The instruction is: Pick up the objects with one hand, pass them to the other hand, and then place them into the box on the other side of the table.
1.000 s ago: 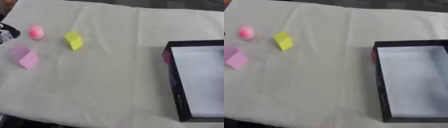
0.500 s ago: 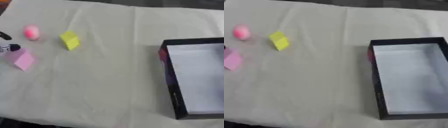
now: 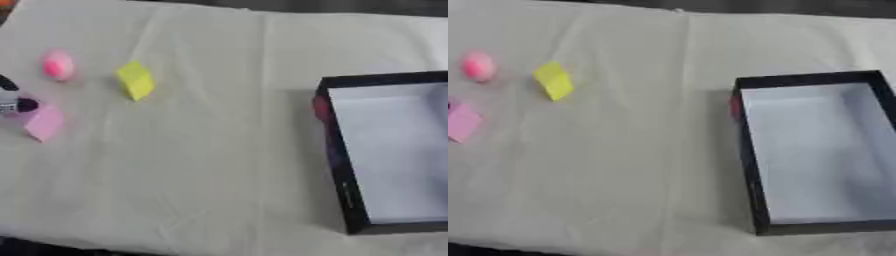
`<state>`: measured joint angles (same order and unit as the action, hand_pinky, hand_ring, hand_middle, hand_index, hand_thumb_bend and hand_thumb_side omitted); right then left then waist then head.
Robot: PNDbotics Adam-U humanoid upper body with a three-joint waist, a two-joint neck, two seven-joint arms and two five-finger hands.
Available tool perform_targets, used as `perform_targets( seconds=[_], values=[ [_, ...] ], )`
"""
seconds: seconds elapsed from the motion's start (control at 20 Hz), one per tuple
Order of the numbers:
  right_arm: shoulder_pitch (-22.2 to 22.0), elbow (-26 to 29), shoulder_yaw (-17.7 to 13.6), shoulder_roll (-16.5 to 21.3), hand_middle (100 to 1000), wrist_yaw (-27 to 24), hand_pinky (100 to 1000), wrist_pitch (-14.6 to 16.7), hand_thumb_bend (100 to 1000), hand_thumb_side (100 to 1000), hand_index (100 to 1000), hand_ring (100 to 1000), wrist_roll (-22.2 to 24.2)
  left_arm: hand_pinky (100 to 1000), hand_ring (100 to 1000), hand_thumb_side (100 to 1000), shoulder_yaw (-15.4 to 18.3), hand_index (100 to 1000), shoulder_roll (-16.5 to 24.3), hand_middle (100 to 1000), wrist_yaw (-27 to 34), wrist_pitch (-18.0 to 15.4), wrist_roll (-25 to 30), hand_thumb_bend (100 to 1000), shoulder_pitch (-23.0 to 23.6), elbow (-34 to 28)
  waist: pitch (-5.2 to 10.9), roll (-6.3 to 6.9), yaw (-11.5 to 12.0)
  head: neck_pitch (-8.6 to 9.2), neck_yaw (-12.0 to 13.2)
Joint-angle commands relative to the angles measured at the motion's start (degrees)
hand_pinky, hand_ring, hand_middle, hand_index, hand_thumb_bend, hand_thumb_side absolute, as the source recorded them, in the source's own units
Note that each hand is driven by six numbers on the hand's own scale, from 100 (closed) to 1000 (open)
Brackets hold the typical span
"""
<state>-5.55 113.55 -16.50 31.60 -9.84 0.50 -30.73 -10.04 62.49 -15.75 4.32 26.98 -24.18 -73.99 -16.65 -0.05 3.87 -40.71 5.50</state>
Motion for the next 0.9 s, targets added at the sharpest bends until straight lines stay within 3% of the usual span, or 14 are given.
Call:
perform_targets(
  seconds=[0.05, 0.4, 0.9],
  values=[
    [0.1, 1.0, -0.2, 2.0, 916, 0.3, 718, -0.1, 100, 369, 948, 899, 0.2, 1000, 986, 802, 0.2, 854, 3.5, 826, -0.3, 0.1, 0.3, 708, -0.5, -0.2, 2.09, 0.94, 0.1, 0.08, 0.6],
    [-0.1, 1.0, 0.0, 1.8, 916, 0.5, 717, -0.4, 100, 379, 949, 899, 0.3, 1000, 987, 815, -1.0, 877, 4.1, 840, -2.8, 1.3, -1.2, 786, 0.0, 0.1, 1.95, 1.27, 0.2, 0.19, 1.5],
    [-0.1, 1.0, 0.3, 1.8, 916, 0.7, 717, -0.9, 100, 390, 949, 899, 0.4, 1000, 987, 883, -2.3, 891, 4.5, 844, -2.2, 2.5, -1.1, 785, 0.8, 0.5, 1.9, 1.82, 0.4, 0.25, 1.3]
  ],
)
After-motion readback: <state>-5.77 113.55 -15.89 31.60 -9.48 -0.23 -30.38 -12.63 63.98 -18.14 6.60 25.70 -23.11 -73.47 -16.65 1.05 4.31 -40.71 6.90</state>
